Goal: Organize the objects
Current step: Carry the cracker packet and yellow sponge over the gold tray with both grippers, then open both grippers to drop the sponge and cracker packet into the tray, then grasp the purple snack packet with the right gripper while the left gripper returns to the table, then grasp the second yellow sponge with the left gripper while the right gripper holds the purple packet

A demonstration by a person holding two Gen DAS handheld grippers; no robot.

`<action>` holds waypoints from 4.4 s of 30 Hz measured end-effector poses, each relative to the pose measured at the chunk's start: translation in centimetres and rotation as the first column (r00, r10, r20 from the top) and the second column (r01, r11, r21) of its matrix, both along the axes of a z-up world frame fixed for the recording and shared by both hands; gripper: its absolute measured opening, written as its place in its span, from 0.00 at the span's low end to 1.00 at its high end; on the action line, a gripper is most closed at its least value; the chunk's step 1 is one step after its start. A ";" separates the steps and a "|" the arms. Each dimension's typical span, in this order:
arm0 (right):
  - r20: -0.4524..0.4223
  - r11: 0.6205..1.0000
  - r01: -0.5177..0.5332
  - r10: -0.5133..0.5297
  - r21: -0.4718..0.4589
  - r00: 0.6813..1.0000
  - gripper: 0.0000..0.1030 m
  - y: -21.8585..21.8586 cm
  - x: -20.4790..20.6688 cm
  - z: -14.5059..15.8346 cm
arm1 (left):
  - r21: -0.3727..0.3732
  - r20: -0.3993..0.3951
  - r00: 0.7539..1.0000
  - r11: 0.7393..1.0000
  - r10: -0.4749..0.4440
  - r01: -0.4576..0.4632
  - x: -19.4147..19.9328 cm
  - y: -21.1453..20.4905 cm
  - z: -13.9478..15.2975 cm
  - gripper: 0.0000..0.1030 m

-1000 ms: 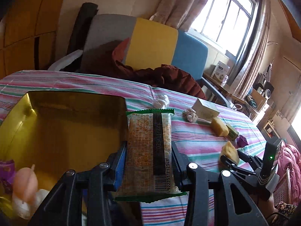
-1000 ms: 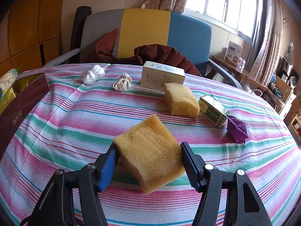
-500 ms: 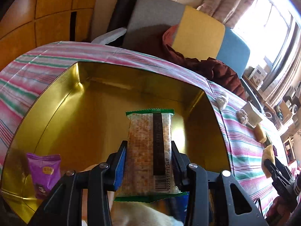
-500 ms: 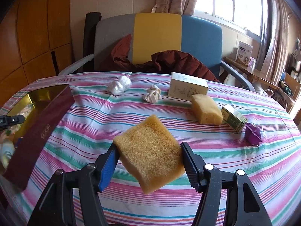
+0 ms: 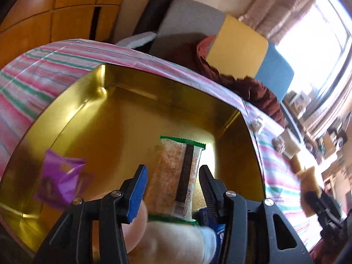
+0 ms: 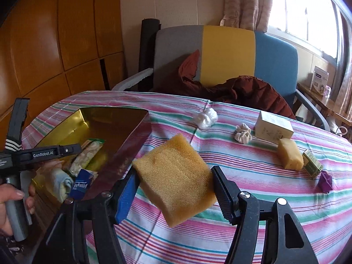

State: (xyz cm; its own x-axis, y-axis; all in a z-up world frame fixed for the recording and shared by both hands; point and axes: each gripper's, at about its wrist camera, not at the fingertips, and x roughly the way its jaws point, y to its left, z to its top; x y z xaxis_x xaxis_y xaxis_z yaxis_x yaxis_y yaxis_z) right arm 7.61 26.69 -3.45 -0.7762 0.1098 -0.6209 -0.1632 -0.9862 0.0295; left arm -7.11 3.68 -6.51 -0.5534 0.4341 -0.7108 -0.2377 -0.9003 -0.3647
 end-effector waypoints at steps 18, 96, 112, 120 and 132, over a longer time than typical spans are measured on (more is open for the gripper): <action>0.059 0.975 -0.220 0.217 0.041 0.974 0.65 -8.1 -6.4 0.3 | 0.151 -0.052 0.961 0.954 0.270 -0.260 0.8 -6.5 3.8 0.53; 0.128 0.884 0.455 -0.467 0.107 0.875 0.96 22.4 6.0 -3.4 | -0.034 -0.082 0.888 0.892 -0.452 0.451 11.9 14.0 3.4 0.53; 0.166 0.838 0.546 -0.536 -0.016 0.828 0.53 31.8 5.9 -6.6 | -0.099 -0.024 0.848 0.846 -0.529 0.524 13.2 18.6 2.5 0.53; 0.126 0.843 0.538 -0.532 -0.017 0.837 0.47 31.3 6.2 -6.5 | -0.107 -0.020 0.831 0.827 -0.556 0.552 12.1 22.1 2.8 0.53; 0.045 0.780 0.626 -0.625 -0.012 0.779 0.45 31.0 8.2 -5.8 | -0.084 0.067 0.801 0.797 -0.595 0.599 8.7 33.6 1.9 0.58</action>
State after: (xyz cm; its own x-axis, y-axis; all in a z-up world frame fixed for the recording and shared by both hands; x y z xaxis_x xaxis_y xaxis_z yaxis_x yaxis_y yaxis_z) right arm 15.83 57.68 -9.21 -0.5188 0.5472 -0.6568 -0.7455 -0.6656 0.0343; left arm 1.60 37.31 -4.59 -0.1808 0.5987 -0.7803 -0.7281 -0.6148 -0.3029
